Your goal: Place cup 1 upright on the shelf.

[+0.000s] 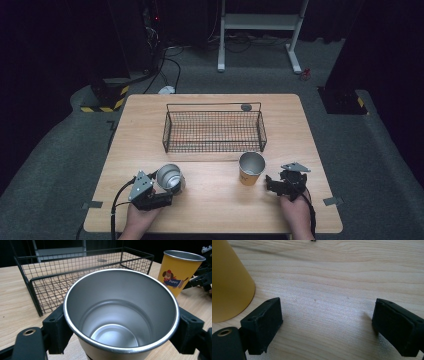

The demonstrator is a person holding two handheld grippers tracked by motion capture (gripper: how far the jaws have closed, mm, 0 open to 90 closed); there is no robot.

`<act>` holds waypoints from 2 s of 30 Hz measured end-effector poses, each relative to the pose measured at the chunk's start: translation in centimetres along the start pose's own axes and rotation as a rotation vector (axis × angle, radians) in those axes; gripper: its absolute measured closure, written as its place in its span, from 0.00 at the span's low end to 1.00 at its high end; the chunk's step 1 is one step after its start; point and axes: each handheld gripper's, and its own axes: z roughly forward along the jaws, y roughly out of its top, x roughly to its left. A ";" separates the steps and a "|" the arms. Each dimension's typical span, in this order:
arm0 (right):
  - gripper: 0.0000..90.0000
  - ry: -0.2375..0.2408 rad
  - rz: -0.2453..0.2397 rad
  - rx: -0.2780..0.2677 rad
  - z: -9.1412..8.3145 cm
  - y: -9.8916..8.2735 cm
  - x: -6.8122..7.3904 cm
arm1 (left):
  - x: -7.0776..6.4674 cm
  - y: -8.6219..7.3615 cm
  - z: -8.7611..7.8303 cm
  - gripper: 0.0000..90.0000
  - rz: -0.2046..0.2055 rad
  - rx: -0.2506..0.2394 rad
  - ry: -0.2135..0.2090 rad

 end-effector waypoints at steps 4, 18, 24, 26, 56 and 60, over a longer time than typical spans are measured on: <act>0.10 0.000 0.002 0.000 0.0 0.0 0.0 | 0.1 0.0 0.0 0.21 -0.008 -0.001 0.003; 0.10 0.000 -0.001 0.000 0.0 0.0 0.0 | 0.3 1.1 0.1 0.21 -0.010 0.017 0.015; 0.10 0.001 -0.001 0.001 0.0 0.0 0.0 | 0.3 1.7 0.6 0.21 0.004 0.030 0.016; 0.10 0.001 -0.001 0.000 0.0 0.0 0.0 | 0.2 2.0 0.8 0.21 0.008 0.032 0.020; 0.10 0.004 0.000 0.001 0.0 0.0 0.1 | 0.6 6.6 2.8 0.21 -0.014 -0.010 0.065; 0.10 0.005 -0.005 0.000 0.1 0.0 0.0 | 1.3 7.2 3.0 0.21 -0.021 -0.024 0.077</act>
